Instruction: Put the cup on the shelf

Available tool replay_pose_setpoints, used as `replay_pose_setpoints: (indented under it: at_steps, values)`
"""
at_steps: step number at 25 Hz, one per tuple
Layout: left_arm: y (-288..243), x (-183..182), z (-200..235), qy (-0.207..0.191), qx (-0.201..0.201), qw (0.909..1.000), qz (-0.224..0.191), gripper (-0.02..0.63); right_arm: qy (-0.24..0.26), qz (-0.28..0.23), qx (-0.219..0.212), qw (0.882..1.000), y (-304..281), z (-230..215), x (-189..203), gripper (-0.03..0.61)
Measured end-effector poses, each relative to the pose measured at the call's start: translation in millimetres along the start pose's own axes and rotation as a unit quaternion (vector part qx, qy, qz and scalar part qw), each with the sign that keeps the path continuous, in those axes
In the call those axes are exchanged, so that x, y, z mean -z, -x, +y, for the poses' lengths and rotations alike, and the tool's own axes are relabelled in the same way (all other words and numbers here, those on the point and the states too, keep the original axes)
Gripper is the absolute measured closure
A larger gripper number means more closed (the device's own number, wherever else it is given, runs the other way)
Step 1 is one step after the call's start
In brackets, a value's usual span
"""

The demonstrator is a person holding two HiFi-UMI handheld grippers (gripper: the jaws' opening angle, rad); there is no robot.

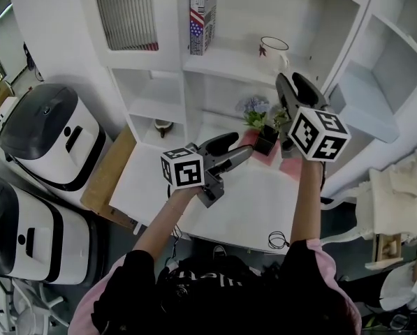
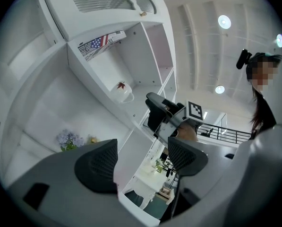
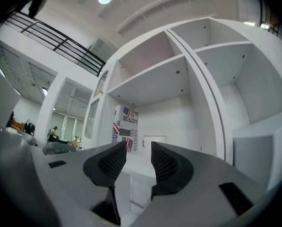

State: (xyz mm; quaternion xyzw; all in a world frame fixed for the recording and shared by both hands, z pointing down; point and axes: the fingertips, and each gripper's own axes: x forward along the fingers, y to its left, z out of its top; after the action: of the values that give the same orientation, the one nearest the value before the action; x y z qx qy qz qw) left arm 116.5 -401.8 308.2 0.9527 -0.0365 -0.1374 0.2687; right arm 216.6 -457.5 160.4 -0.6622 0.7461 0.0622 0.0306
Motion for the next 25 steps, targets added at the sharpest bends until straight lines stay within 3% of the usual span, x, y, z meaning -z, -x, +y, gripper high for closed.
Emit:
replay_pose_setpoints:
  at_steps: [8, 17, 25]
  values:
    - [46, 0, -40, -0.002, 0.017, 0.9991, -0.038, 0.304, -0.041, -0.010, -0.077, 0.996, 68, 79, 23, 0.405]
    - [118, 37, -72, 0.001, -0.019, 0.9993, -0.032, 0.327, -0.104, 0.020, -0.080, 0.991, 143, 149, 86, 0.405]
    - [177, 88, -87, 0.002, -0.038, 0.9992, -0.013, 0.386, -0.153, 0.064, -0.089, 0.982, 202, 209, 134, 0.405]
